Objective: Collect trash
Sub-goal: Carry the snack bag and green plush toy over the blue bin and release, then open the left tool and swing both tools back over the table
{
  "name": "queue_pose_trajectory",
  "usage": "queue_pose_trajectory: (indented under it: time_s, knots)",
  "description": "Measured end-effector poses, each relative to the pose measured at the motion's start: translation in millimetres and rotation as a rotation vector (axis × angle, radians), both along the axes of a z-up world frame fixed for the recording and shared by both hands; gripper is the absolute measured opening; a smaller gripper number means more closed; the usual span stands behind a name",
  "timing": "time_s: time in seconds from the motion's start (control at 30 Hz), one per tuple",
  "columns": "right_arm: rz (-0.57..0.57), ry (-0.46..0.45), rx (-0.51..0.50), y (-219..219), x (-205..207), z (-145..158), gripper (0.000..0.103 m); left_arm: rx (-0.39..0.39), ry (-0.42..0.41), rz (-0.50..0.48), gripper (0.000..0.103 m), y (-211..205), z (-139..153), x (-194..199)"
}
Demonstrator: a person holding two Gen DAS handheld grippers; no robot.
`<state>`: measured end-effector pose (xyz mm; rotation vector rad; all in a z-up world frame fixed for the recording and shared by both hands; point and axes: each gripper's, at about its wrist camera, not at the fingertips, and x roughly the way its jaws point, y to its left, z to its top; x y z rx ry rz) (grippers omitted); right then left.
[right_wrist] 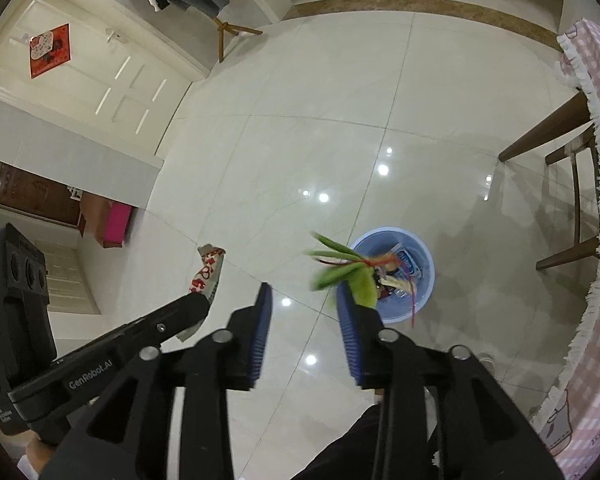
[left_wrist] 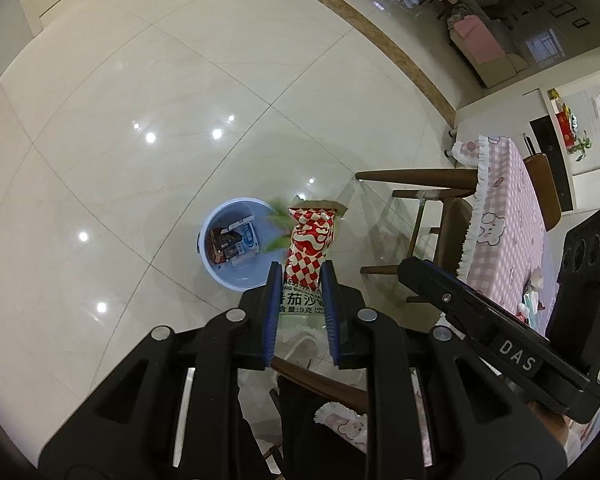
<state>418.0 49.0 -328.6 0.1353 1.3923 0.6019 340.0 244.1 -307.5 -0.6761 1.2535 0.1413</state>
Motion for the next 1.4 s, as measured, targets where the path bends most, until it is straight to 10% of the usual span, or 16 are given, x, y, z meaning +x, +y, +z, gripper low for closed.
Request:
queue_pose_trajectory:
  time_s: [1.03, 1.07, 1.13, 1.4]
  knots:
    - [-0.139, -0.001, 0.003, -76, 10, 15, 0.043, 0.005, 0.055, -0.080, 0.023, -38, -3, 43]
    - [-0.143, -0.002, 0.006, -79, 10, 16, 0.043, 0.008, 0.059, -0.074, 0.025, -39, -3, 44]
    - [-0.151, -0.005, 0.010, -85, 10, 17, 0.043, 0.013, 0.062, -0.051, 0.067, -39, -2, 45]
    - [-0.184, -0.004, 0.026, -117, 6, 16, 0.043, 0.043, 0.047, -0.053, 0.067, -64, 6, 50]
